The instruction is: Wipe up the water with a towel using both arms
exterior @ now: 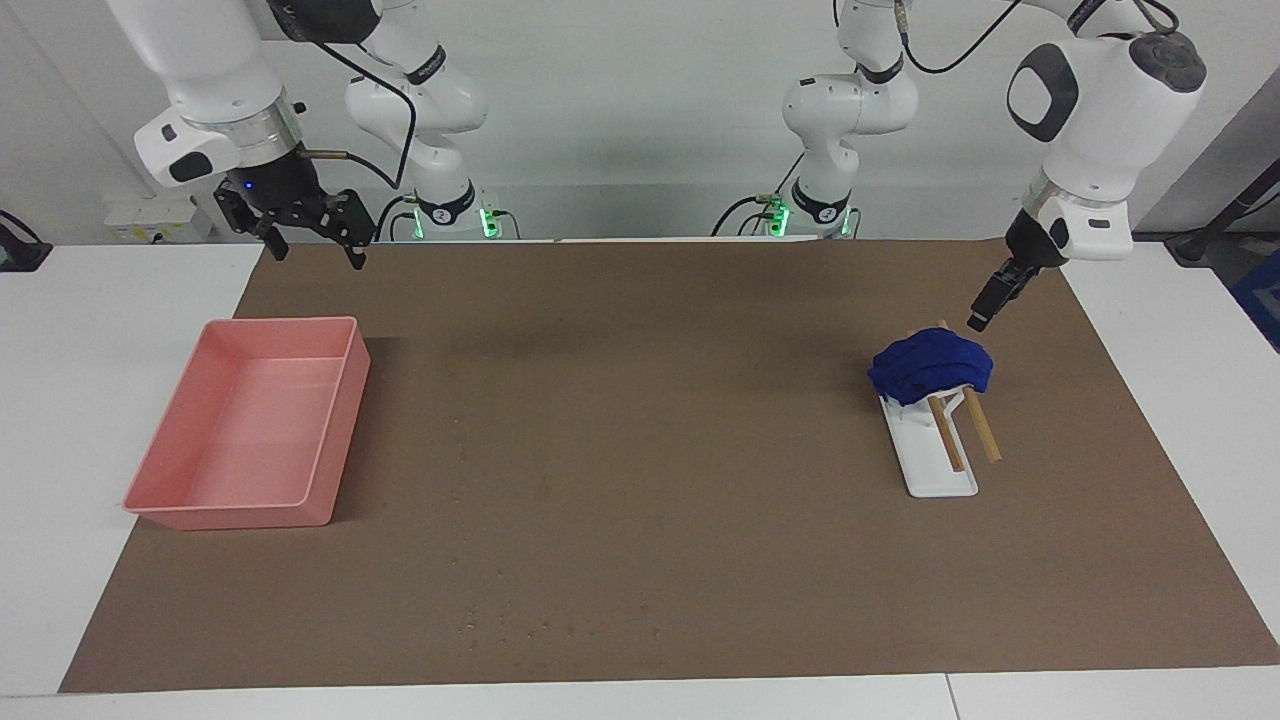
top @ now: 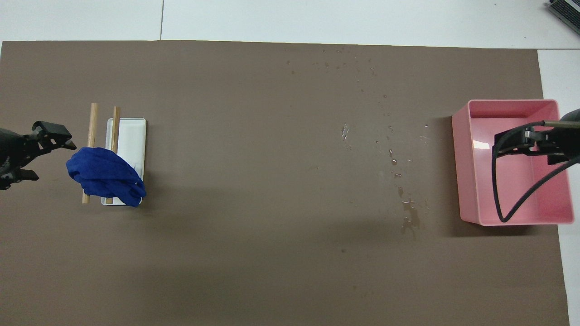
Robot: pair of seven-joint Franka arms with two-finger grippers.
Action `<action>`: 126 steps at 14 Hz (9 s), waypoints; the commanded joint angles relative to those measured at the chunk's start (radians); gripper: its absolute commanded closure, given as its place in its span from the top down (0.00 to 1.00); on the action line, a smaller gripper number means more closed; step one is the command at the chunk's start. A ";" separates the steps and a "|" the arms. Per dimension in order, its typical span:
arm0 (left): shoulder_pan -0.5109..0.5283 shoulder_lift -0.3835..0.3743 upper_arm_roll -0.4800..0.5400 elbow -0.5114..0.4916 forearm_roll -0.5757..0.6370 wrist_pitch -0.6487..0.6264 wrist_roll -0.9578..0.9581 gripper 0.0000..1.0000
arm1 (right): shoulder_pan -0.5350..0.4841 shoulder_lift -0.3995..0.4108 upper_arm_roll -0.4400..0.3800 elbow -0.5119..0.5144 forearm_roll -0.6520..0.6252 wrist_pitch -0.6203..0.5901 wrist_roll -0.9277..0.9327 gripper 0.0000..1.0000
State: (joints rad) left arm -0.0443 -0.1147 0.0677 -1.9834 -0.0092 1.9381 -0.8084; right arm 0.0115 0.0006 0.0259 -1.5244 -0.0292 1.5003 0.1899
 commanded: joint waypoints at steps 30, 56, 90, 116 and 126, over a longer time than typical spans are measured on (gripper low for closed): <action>-0.071 0.081 -0.008 -0.116 0.002 0.181 -0.569 0.00 | -0.004 -0.007 0.028 -0.031 0.043 0.001 0.009 1.00; -0.370 0.124 -0.384 0.403 -0.121 0.097 -1.676 0.00 | 0.255 0.105 0.081 -0.033 0.551 0.356 1.336 0.99; -0.179 0.101 -0.374 0.336 -0.066 0.161 -1.596 1.00 | 0.232 0.107 0.071 -0.017 0.430 0.336 1.237 0.00; -0.023 0.118 -0.049 0.367 0.046 -0.370 0.485 1.00 | 0.016 0.309 0.071 -0.543 0.163 0.902 0.369 0.00; -0.055 0.040 -0.042 0.209 0.038 -0.331 0.502 1.00 | -0.087 0.102 0.071 -0.770 0.161 0.582 0.253 0.00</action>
State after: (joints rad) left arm -0.0674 -0.0486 0.0055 -1.7493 0.0191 1.5838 -0.3190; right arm -0.0321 0.1522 0.0902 -2.2146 0.1659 2.1213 0.4811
